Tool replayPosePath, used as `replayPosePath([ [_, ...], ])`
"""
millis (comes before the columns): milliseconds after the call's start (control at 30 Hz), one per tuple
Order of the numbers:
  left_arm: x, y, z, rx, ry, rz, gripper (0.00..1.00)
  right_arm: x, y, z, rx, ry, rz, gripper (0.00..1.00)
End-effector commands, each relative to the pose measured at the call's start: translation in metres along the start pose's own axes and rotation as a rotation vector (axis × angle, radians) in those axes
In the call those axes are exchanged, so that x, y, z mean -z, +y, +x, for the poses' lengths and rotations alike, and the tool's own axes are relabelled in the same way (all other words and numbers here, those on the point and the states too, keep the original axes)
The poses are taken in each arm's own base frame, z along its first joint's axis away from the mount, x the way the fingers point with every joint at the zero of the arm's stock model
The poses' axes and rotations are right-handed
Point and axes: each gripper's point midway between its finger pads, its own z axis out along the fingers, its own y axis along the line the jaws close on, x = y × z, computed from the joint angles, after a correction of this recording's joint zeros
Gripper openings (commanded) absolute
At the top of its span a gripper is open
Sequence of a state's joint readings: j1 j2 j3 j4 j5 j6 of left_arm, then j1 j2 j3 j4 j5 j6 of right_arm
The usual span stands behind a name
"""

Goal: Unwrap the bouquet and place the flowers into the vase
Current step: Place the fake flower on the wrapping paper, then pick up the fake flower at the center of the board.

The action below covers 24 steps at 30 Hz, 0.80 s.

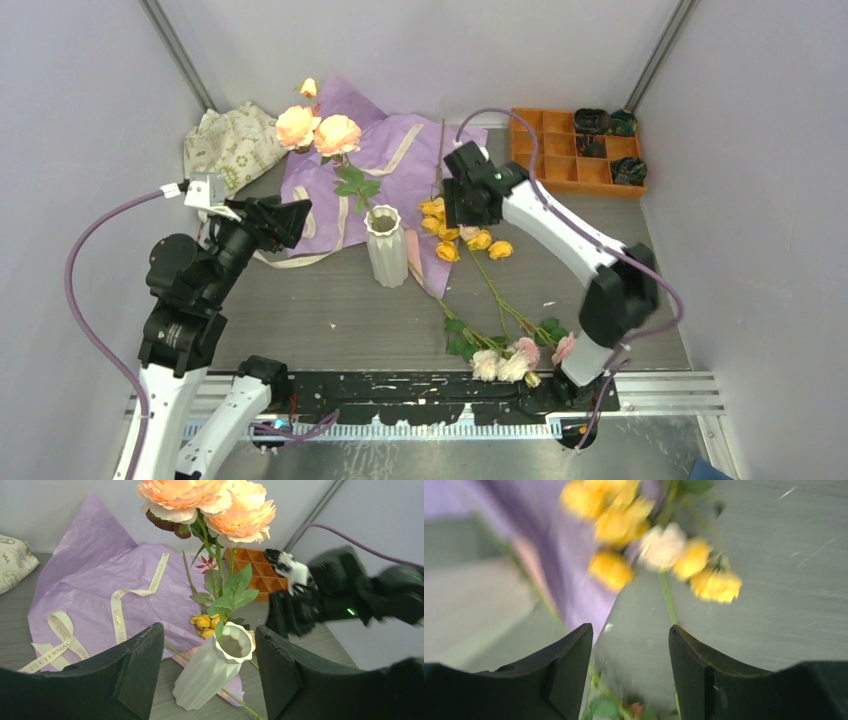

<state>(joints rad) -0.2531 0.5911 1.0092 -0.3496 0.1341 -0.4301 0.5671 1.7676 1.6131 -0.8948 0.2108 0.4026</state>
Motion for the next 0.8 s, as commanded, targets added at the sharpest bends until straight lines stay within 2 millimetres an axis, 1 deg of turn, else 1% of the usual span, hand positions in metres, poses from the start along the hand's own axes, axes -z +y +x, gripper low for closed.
replayPosePath([
  [0, -0.007, -0.004, -0.010, -0.009, -0.029, 0.020, 0.67, 0.047, 0.048, 0.070, 0.096, -0.014, -0.183, 0.63],
  [33, -0.007, -0.004, -0.010, -0.008, -0.030, 0.018, 0.67, 0.048, 0.053, 0.091, 0.118, 0.014, -0.191, 0.63],
  [100, -0.006, -0.003, -0.010, -0.007, -0.035, 0.014, 0.67, 0.046, 0.055, 0.126, 0.137, 0.060, -0.179, 0.63],
  [167, -0.004, -0.004, -0.012, -0.006, -0.040, 0.015, 0.67, 0.038, 0.054, 0.154, 0.146, 0.103, -0.170, 0.64],
  [267, -0.001, -0.005, -0.013, -0.003, -0.046, 0.020, 0.67, 0.021, 0.049, 0.183, 0.142, 0.158, -0.147, 0.64],
  [333, 0.001, -0.006, -0.014, -0.004, -0.049, 0.018, 0.67, 0.008, 0.045, 0.197, 0.143, 0.185, -0.118, 0.63],
  [400, 0.003, -0.006, -0.016, -0.008, -0.053, 0.015, 0.67, -0.004, 0.042, 0.207, 0.148, 0.205, -0.091, 0.63],
  [533, 0.008, -0.006, -0.018, -0.013, -0.063, 0.010, 0.67, -0.020, 0.041, 0.219, 0.164, 0.235, -0.061, 0.60],
  [667, 0.010, -0.006, -0.019, -0.016, -0.066, 0.010, 0.67, -0.027, 0.042, 0.229, 0.168, 0.256, -0.057, 0.49],
  [733, 0.010, -0.005, -0.018, -0.016, -0.065, 0.009, 0.67, -0.027, 0.042, 0.232, 0.169, 0.260, -0.059, 0.41],
  [767, 0.010, -0.005, -0.017, -0.016, -0.064, 0.008, 0.67, -0.026, 0.041, 0.233, 0.169, 0.262, -0.060, 0.36],
])
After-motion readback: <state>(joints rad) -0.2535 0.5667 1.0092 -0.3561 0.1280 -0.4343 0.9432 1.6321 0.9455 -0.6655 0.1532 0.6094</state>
